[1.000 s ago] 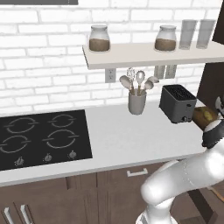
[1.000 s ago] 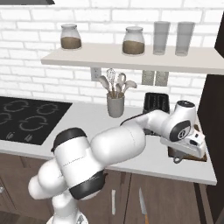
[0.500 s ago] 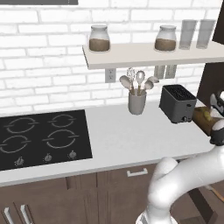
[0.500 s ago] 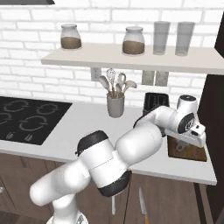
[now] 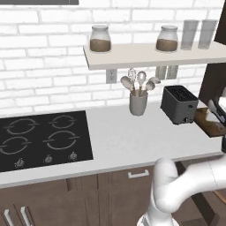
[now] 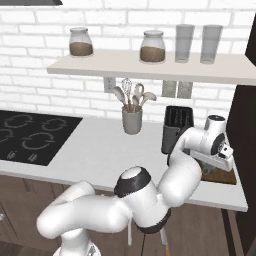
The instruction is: Place the appropriate cutting tool for cutting the potato skin on the cutting board.
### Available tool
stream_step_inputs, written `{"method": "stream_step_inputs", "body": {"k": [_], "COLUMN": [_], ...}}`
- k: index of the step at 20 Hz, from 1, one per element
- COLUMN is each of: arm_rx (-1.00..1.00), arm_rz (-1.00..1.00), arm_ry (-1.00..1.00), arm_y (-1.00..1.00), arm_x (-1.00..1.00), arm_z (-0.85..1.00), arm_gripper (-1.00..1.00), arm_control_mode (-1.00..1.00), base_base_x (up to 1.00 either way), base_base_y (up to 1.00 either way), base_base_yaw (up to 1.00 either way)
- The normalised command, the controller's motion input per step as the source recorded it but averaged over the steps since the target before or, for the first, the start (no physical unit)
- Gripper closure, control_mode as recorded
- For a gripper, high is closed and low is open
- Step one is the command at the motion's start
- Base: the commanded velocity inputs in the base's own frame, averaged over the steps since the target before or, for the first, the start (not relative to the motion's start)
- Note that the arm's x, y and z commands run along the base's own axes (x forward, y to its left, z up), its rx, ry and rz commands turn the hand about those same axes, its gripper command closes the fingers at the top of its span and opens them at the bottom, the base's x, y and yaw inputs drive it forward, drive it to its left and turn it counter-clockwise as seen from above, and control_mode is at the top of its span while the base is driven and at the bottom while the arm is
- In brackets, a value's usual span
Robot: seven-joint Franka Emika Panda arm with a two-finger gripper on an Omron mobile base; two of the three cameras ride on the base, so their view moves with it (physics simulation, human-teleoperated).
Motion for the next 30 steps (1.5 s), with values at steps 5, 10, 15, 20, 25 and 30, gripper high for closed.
{"method": "stream_step_inputs", "body": {"k": [5, 10, 15, 20, 25, 30], "arm_rx": [0.0, 0.0, 0.0, 0.0, -0.07, -0.11], "arm_rz": [0.0, 0.0, -0.02, -0.02, 0.0, 0.0], "arm_ry": [0.0, -0.01, -0.13, -0.12, -0.02, 0.0], "arm_y": [-0.06, 0.02, 0.02, 0.49, 0.99, 1.0], "arm_x": [0.18, -0.16, -0.74, -0.85, -0.6, -0.48], "arm_z": [-0.48, -0.15, 0.47, 0.58, 0.43, 0.23], "arm_gripper": [-1.0, -1.0, -1.0, -1.0, -1.0, -1.0], "arm_control_mode": [-1.0, -1.0, -1.0, -1.0, -1.0, -1.0], "base_base_x": [0.0, 0.0, 0.0, 0.0, 0.0, 0.0], "base_base_y": [0.0, 0.0, 0.0, 0.0, 0.0, 0.0], "base_base_yaw": [0.0, 0.0, 0.0, 0.0, 0.0, 0.0]}}
